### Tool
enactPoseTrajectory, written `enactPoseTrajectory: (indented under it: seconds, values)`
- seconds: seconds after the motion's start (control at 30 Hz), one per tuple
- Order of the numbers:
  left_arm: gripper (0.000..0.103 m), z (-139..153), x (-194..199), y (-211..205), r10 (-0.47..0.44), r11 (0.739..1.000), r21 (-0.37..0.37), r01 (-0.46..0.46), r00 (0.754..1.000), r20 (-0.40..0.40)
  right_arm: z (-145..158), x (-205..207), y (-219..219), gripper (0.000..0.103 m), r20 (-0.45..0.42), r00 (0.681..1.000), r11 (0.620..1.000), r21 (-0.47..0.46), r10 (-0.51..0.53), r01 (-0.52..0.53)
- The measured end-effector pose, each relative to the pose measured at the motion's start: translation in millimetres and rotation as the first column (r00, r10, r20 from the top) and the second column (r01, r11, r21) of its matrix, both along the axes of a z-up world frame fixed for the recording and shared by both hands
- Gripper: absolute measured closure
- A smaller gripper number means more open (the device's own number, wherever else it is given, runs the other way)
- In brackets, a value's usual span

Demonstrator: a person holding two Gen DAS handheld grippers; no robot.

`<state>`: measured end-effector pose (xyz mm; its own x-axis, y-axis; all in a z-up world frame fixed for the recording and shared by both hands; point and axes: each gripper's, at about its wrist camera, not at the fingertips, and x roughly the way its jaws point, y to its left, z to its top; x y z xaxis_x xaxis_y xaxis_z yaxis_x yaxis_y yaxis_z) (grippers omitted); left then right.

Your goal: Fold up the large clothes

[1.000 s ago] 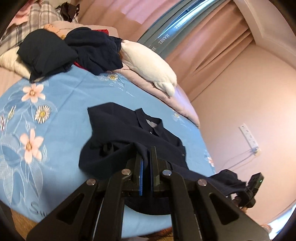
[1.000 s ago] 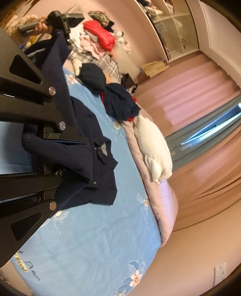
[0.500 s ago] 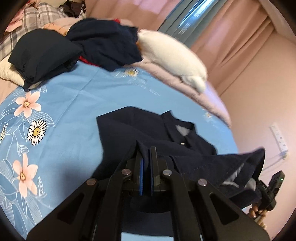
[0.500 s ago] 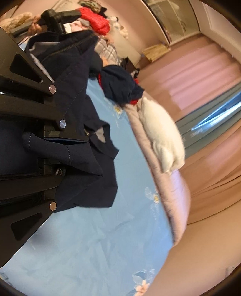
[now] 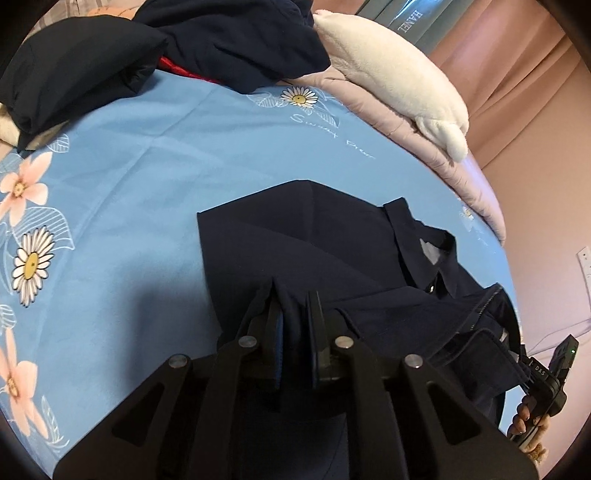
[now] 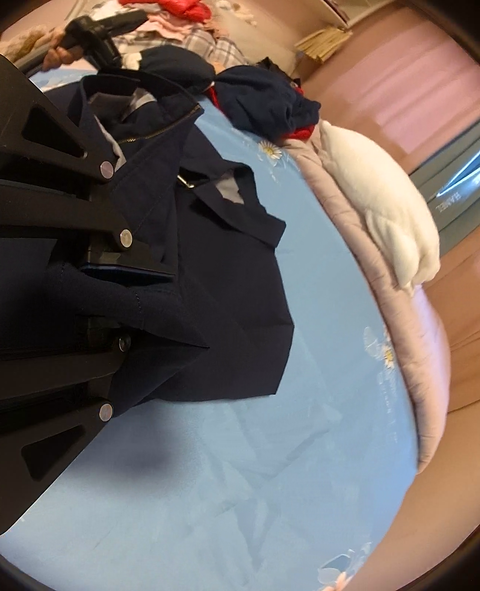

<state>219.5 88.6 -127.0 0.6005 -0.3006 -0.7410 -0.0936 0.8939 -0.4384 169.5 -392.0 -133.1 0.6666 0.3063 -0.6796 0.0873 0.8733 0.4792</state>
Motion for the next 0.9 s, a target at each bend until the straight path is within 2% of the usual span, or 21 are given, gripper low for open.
enactPoseTrajectory:
  seconds: [0.1,0.2,0.27,0.3,0.37,0.4,0.47,0.63,0.7,0.77,0.9]
  values:
    - [0.085,3.8,-0.6,4.9,-0.008,1.000,-0.029,0.009,1.000,0.023,9.5,-4.1,-14.6,0.078,0.023,0.999,0.999,0.030,-0.026,0.025]
    - [0.073,9.8,-3.8,10.7,0.015,1.000,-0.025,-0.014,0.999,0.030,25.6,-14.6,-28.5,0.064,0.075,0.992,0.995,-0.012,-0.097,0.098]
    - [0.047,17.0,-8.9,16.4,0.051,0.999,0.006,-0.052,0.997,0.061,34.4,-21.8,-33.7,0.050,0.105,0.982,0.982,-0.088,-0.159,0.168]
    - [0.042,22.6,-13.7,21.2,0.078,0.996,0.029,-0.081,0.992,0.096,40.5,-29.3,-37.9,0.050,0.126,0.976,0.974,-0.125,-0.175,0.191]
    - [0.040,29.1,-20.6,30.2,0.089,0.994,0.042,-0.096,0.985,0.145,45.4,-37.0,-44.5,0.049,0.137,0.978,0.975,-0.131,-0.160,0.178]
    - [0.040,28.3,-21.2,33.6,0.081,0.995,0.040,-0.087,0.987,0.140,46.5,-40.4,-47.0,0.048,0.136,0.980,0.978,-0.128,-0.145,0.162]
    - [0.039,24.1,-21.8,38.2,0.061,0.997,0.038,-0.065,0.992,0.112,45.9,-41.4,-47.2,0.035,0.140,0.981,0.979,-0.133,-0.135,0.154]
    - [0.033,12.8,-23.6,32.3,0.006,0.991,0.136,-0.019,0.996,0.090,33.7,-40.0,-37.2,0.034,0.105,0.993,0.978,-0.196,-0.049,0.069]
    - [0.033,7.3,-20.1,26.2,-0.030,0.989,0.148,0.018,0.996,0.078,24.9,-32.2,-27.0,0.034,0.076,0.997,0.973,-0.230,0.004,0.014]
    - [0.033,0.4,-12.9,15.8,-0.067,0.985,0.160,0.057,0.996,0.057,18.1,-17.5,-15.1,0.034,0.059,0.998,0.959,-0.282,0.020,-0.003]
    - [0.033,-16.1,1.9,-1.7,-0.117,0.977,0.177,0.115,0.993,0.000,8.3,7.1,-7.7,0.034,0.044,0.998,0.944,-0.329,0.044,-0.027]
